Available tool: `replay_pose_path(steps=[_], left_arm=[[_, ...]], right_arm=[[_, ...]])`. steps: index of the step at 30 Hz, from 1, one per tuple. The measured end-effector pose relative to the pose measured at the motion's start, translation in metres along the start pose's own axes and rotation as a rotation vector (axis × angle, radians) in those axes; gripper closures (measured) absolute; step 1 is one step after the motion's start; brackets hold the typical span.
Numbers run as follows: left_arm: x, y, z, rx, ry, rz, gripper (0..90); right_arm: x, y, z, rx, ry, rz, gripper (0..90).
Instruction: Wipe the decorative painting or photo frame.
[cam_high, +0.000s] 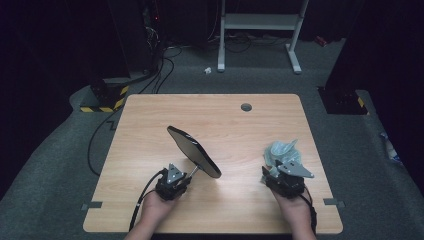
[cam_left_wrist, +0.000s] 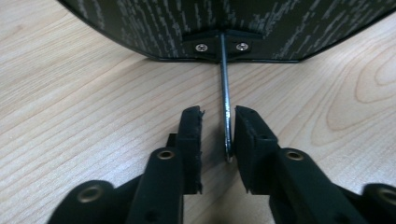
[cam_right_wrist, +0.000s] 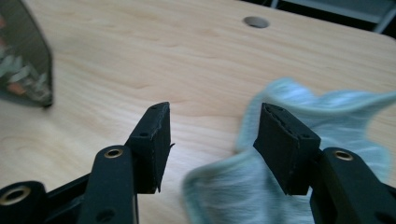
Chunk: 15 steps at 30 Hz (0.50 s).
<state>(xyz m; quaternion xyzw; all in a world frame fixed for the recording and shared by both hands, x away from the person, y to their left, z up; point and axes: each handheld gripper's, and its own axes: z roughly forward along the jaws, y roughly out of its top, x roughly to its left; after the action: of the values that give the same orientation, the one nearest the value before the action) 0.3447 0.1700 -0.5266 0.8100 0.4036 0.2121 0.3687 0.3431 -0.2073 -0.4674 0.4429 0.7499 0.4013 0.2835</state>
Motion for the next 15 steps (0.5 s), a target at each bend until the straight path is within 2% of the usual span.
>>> replay_pose_path(steps=[2,3,4,5,15], left_arm=[[0.001,0.000,0.000,-0.001,0.005,0.002,69.5],[0.001,0.000,0.000,-0.001,0.005,0.002,69.1],[0.003,-0.001,-0.001,0.001,0.007,-0.002,68.5],[0.003,-0.001,-0.001,0.003,0.005,-0.004,68.0],[0.008,-0.002,-0.002,0.005,0.019,-0.024,65.7]], right_arm=[[0.009,-0.003,0.004,0.010,0.026,-0.012,44.5],[0.009,-0.003,0.004,0.010,0.026,-0.012,44.5],[0.020,-0.009,0.009,0.022,0.054,-0.040,44.5],[0.023,-0.010,0.011,0.025,0.062,-0.052,44.7],[0.041,-0.023,0.028,0.096,0.134,-0.096,44.6]])
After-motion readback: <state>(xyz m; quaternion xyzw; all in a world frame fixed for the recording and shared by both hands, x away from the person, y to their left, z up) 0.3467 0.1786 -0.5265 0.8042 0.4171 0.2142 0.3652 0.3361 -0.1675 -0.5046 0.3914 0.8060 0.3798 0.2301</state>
